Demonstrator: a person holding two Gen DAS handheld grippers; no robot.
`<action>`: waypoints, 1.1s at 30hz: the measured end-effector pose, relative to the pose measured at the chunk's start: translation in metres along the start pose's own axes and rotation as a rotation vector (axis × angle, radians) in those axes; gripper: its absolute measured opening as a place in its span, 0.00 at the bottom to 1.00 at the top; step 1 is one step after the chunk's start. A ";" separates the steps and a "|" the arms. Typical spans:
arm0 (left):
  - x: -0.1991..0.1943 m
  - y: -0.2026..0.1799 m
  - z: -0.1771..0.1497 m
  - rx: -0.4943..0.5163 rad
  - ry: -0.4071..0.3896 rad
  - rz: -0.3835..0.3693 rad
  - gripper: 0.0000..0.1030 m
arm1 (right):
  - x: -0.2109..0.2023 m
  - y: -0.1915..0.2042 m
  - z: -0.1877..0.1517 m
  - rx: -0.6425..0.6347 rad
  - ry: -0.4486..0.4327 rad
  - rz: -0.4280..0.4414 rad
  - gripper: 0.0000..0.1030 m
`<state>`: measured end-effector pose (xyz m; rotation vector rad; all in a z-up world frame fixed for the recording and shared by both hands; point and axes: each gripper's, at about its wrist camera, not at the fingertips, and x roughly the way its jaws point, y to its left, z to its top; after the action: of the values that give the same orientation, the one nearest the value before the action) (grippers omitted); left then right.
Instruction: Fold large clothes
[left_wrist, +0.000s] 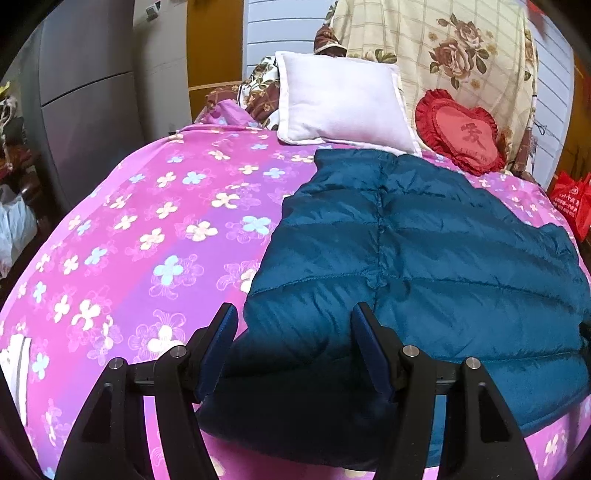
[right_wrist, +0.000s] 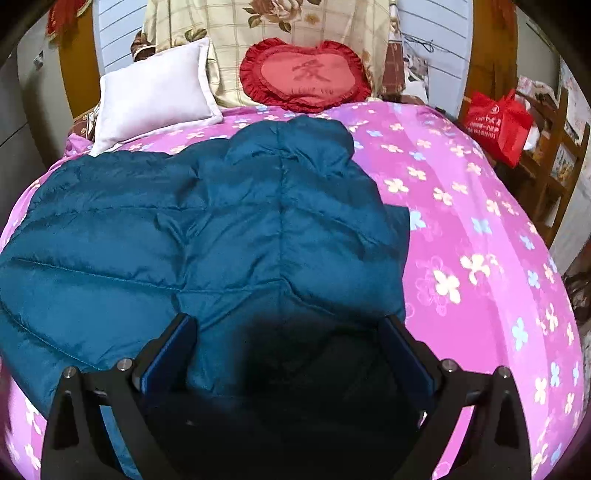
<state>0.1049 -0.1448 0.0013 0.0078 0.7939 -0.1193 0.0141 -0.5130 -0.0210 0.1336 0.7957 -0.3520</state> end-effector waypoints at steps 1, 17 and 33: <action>0.000 0.000 -0.001 0.004 0.002 0.001 0.45 | -0.002 0.000 0.000 0.002 0.001 -0.004 0.98; 0.006 0.002 -0.003 0.007 0.006 -0.002 0.45 | -0.006 0.002 -0.004 0.052 -0.041 0.003 1.00; 0.011 0.002 -0.005 -0.008 0.017 -0.016 0.45 | 0.002 -0.003 -0.008 0.072 -0.028 0.025 1.00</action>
<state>0.1094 -0.1436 -0.0100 -0.0054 0.8113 -0.1308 0.0095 -0.5145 -0.0278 0.2055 0.7534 -0.3583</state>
